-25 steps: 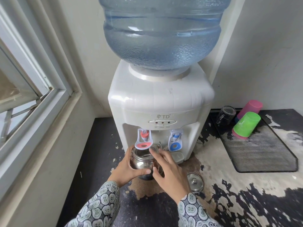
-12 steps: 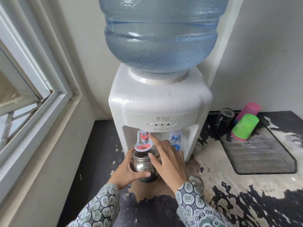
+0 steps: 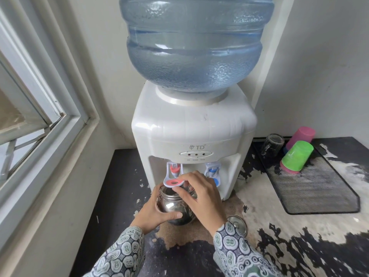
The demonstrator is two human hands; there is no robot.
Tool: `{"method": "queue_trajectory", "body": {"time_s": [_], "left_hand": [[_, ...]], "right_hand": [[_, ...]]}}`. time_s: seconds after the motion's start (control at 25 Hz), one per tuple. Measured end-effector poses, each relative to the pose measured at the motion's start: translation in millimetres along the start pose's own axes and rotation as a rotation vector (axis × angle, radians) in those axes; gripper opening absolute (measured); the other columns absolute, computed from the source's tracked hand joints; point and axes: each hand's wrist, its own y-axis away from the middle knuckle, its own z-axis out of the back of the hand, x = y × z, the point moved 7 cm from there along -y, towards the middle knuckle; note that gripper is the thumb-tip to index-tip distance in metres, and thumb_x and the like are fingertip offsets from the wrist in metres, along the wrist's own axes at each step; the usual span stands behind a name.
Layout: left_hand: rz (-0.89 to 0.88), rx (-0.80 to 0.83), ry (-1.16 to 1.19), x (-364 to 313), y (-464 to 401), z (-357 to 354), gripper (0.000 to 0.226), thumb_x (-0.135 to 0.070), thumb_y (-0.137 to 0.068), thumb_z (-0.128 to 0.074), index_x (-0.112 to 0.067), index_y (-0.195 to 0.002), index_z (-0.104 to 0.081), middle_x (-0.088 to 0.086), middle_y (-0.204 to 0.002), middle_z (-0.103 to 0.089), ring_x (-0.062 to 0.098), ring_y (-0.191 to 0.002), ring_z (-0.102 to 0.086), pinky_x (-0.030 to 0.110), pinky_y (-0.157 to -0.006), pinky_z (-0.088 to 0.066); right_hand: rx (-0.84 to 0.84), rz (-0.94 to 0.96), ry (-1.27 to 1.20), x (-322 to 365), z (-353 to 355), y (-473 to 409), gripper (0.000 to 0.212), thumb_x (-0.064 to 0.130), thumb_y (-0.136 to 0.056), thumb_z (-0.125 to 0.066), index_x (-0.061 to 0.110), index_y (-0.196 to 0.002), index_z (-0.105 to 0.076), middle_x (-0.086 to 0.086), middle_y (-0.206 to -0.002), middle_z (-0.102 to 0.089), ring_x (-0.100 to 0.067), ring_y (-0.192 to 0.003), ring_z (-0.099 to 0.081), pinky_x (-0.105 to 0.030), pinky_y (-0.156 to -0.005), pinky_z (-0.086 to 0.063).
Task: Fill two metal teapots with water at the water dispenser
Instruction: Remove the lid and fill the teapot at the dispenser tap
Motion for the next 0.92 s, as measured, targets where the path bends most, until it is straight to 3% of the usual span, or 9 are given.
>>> {"method": "queue_trajectory", "body": {"time_s": [0.24,0.4,0.6,0.76,0.92], "left_hand": [[0.017,-0.005,-0.024,0,2,0,0.098,-0.060,-0.043,-0.084,-0.061,-0.120,-0.024,-0.014,-0.125,-0.056,0.007,-0.111,-0.057,0.035,-0.101,-0.044],[0.020,-0.009,-0.030,-1,3,0,0.101,-0.058,-0.043,-0.085,-0.064,-0.121,-0.020,-0.012,-0.127,-0.056,0.009,-0.113,-0.057,0.038,-0.102,-0.044],[0.028,-0.007,-0.044,-1,3,-1,0.108,-0.058,-0.042,-0.085,-0.051,-0.130,-0.022,-0.011,-0.126,-0.056,0.012,-0.113,-0.057,0.042,-0.103,-0.044],[0.018,-0.006,-0.065,-2,3,-2,0.107,-0.061,-0.040,-0.084,-0.047,-0.129,-0.026,-0.017,-0.121,-0.057,0.007,-0.111,-0.057,0.032,-0.098,-0.046],[-0.002,-0.012,-0.094,-5,5,0,0.096,-0.062,-0.041,-0.082,-0.062,-0.117,-0.023,-0.028,-0.116,-0.054,-0.012,-0.101,-0.052,0.007,-0.079,-0.038]], "right_hand": [[0.014,-0.046,-0.097,-6,-8,3,0.031,0.039,-0.085,-0.053,0.011,-0.093,-0.064,-0.003,-0.084,-0.064,-0.018,-0.079,-0.061,-0.043,-0.072,-0.051],[-0.037,-0.048,-0.084,-6,-12,8,0.030,0.036,-0.084,-0.052,0.009,-0.089,-0.064,-0.005,-0.082,-0.064,-0.020,-0.078,-0.061,-0.041,-0.072,-0.052],[-0.106,-0.007,-0.067,-10,-19,14,0.019,0.025,-0.083,-0.054,0.011,-0.090,-0.063,-0.007,-0.081,-0.062,-0.020,-0.076,-0.060,-0.034,-0.065,-0.054],[-0.136,0.032,-0.030,-20,-32,27,0.018,0.013,-0.078,-0.059,0.013,-0.096,-0.061,-0.008,-0.081,-0.062,-0.015,-0.077,-0.059,-0.022,-0.067,-0.053],[-0.088,-0.073,-0.083,-40,-44,32,0.010,0.010,-0.079,-0.067,0.007,-0.089,-0.065,-0.004,-0.091,-0.067,-0.013,-0.088,-0.062,-0.033,-0.079,-0.054]]}}
